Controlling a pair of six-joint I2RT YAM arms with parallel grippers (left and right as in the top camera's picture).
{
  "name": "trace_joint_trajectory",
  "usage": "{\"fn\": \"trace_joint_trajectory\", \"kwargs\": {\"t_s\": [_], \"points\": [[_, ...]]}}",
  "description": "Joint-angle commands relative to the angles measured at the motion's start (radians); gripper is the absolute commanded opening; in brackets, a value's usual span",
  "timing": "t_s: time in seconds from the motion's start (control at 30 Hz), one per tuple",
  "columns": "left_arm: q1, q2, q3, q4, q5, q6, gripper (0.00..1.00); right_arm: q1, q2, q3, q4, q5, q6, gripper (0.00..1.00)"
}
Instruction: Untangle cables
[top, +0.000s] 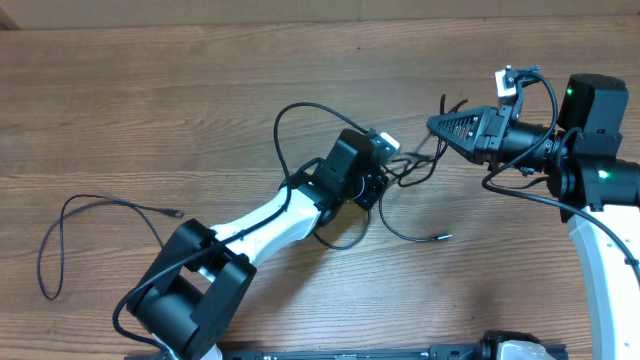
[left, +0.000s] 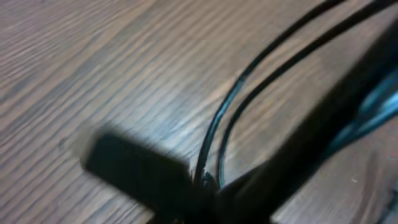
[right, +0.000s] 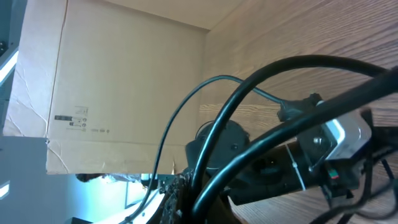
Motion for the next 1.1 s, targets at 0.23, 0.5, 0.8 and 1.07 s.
{"fn": "trace_joint_trajectory", "kwargs": {"t_s": [0.23,0.5,0.8,1.07], "points": [[0.203,-0.288,0.002,-0.082,-0.180,-0.169,0.04,-0.004,-0.003,0.017,-0.249,0.892,0.016,0.04],[0.344,-0.498,0.002,-0.207,-0.173,-0.293,0.04,-0.004,0.050,0.014,-0.390,1.290,0.043,0.06],[0.400,-0.547,0.002,-0.170,-0.190,-0.334,0.04,-0.004,0.162,-0.003,-0.418,1.293,0.043,0.07],[0.424,-0.547,0.002,-0.141,-0.106,-0.319,0.04,-0.004,0.254,-0.003,-0.429,1.247,0.043,0.18]]}}
